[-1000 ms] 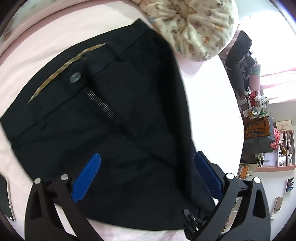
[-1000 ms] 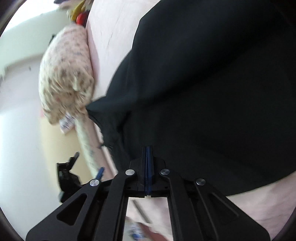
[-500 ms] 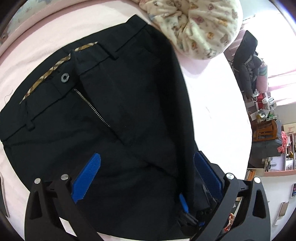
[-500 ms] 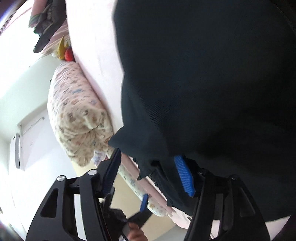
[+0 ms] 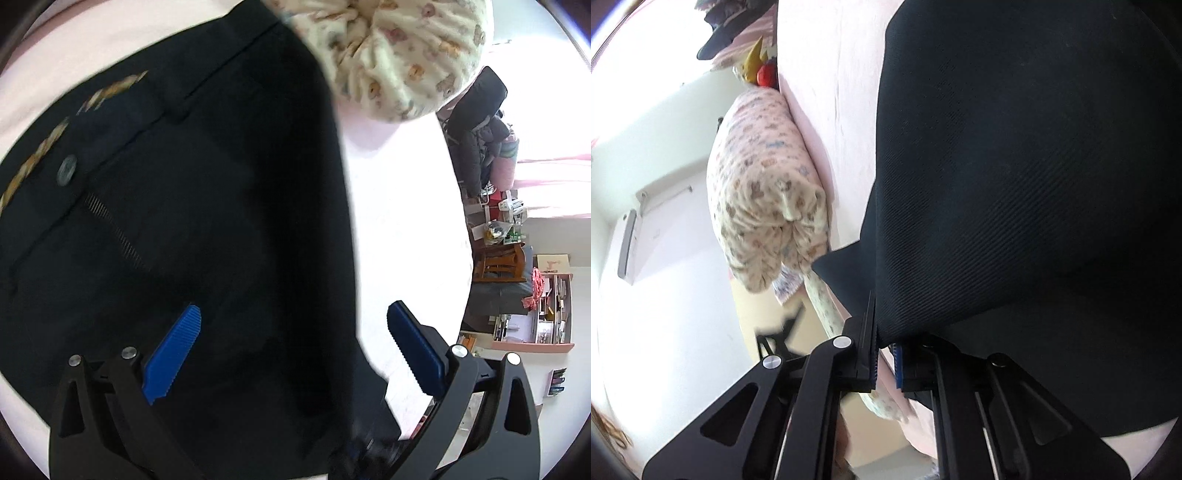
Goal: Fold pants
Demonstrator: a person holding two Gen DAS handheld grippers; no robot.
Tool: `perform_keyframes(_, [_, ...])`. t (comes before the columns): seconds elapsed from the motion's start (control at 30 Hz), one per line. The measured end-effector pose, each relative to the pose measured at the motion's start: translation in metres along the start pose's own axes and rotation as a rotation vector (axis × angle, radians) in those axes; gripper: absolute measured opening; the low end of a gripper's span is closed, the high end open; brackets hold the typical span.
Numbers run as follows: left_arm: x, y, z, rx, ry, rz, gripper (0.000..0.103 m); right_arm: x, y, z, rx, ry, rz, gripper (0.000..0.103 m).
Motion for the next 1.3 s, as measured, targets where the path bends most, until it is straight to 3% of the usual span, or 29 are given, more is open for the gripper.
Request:
perform_keyframes(0.17, [-0.023, -0.011, 0.047, -0.013, -0.035, 0.023, 0.099, -0.005, 0.0, -0.005, 0.016, -0.002, -0.012, 0.006])
perform_keyframes(0.23, [-0.025, -0.021, 0.059, 0.01, -0.036, 0.054, 0.08, -0.004, 0.001, -0.005, 0.018, 0.008, -0.016, 0.006])
perform_keyframes(0.27, [-0.024, -0.027, 0.063, 0.03, -0.026, 0.07, 0.061, -0.005, 0.003, -0.005, 0.021, 0.011, -0.018, 0.006])
perform_keyframes(0.3, [-0.022, -0.033, 0.065, 0.054, -0.009, 0.088, 0.05, -0.004, 0.003, -0.005, 0.025, 0.014, -0.02, 0.006])
perform_keyframes(0.33, [-0.02, -0.037, 0.065, 0.066, -0.001, 0.102, 0.044, 0.003, -0.007, -0.003, 0.026, 0.014, -0.019, 0.006])
perform_keyframes(0.4, [-0.012, -0.042, 0.065, 0.081, 0.012, 0.182, 0.019, 0.005, -0.009, -0.003, 0.03, 0.021, -0.021, 0.006])
perform_keyframes(0.5, [-0.002, -0.04, 0.065, 0.053, 0.069, 0.21, 0.009, 0.009, -0.008, -0.003, 0.032, 0.036, -0.017, 0.006])
perform_keyframes(0.67, [0.01, -0.022, 0.056, -0.028, 0.105, 0.244, 0.006, 0.016, -0.014, -0.003, 0.032, 0.054, -0.021, 0.006])
perform_keyframes(0.93, [0.019, 0.051, 0.023, -0.177, 0.06, 0.191, 0.006, 0.043, -0.005, -0.006, 0.046, 0.149, -0.036, 0.006])
perform_keyframes(1.13, [0.057, 0.109, -0.042, -0.295, 0.181, 0.176, 0.006, 0.038, -0.001, -0.033, 0.095, 0.242, -0.139, 0.006])
perform_keyframes(1.3, [0.123, 0.116, -0.114, -0.283, 0.327, 0.286, 0.006, 0.004, -0.004, -0.043, 0.117, 0.212, -0.252, 0.006])
Point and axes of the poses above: each gripper's, at about its wrist camera, not at the fingertips, and y roughly against the way its jaws point, x to its left, z to its top, the point moved 10 cm from there along -y, roughly the way its jaws point, and after that the axes turned 7 degrees about -y, right-handed, at the moved point
